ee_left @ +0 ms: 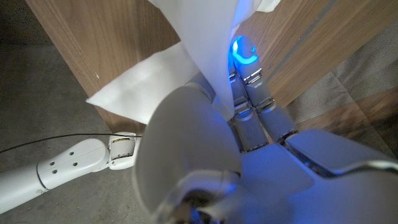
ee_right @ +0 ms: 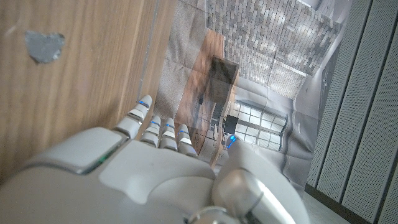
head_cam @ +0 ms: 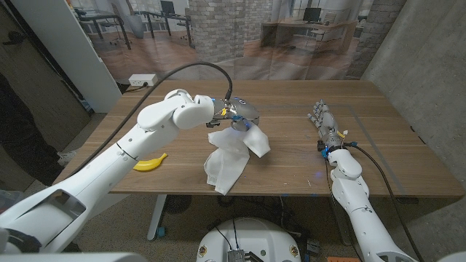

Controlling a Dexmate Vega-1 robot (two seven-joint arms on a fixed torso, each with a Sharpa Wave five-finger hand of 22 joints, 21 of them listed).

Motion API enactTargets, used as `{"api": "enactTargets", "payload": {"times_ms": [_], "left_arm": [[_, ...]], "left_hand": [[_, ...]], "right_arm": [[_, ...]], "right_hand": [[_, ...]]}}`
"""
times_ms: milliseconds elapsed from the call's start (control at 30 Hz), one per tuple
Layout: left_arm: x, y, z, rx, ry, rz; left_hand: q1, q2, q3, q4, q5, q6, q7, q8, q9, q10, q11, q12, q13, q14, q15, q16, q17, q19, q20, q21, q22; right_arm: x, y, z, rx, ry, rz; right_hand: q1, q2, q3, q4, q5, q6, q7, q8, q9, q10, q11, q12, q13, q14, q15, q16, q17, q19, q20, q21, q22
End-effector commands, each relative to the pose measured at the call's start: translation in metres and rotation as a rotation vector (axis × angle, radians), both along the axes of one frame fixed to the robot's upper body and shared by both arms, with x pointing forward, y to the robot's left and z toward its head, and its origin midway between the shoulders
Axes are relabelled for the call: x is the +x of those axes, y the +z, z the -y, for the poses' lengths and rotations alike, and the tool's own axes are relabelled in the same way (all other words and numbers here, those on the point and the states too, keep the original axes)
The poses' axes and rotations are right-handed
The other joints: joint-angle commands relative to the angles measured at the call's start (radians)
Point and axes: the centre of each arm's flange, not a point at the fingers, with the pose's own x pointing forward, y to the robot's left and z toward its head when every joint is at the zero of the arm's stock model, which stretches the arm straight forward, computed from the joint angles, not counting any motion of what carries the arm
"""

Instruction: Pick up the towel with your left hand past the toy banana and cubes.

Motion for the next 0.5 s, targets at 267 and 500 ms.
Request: {"api": "enactTargets", "payload": {"times_ms": [267,500], "left_arm": [[-0.014,0.02,0.005,-0.084,-0.078,0.057],[-0.018,0.026,0.004,-0.12,-0.1,0.062]], "left_hand": [[0.032,0.016,0.004,0.005,0.005,-0.002,0.002,0.012,0.006,0.026,0.022,0.0,0.086,-0.024,-0.026,0.013,0.024,-0.011,-0.119,0.02,0.0],[0.033,0.015,0.006,0.004,0.005,-0.004,0.004,0.014,0.009,0.029,0.022,-0.005,0.093,-0.024,-0.025,0.017,0.039,-0.016,-0.119,0.032,-0.003]], "right_arm": [[0.001,0.004,-0.001,-0.001,0.007,0.013],[-0.001,0.005,0.0,0.0,0.007,0.017]], "right_hand": [[-0.007,-0.002,-0.002,0.001,0.001,-0.006,-0.001,-0.002,0.004,0.007,0.003,0.0,0.003,0.004,-0.003,0.001,0.003,0.005,-0.003,0.006,0.006],[-0.007,-0.002,-0.002,0.0,0.001,-0.006,-0.001,-0.002,0.004,0.007,0.002,0.0,0.003,0.004,-0.002,0.001,0.003,0.005,-0.003,0.006,0.006]]}}
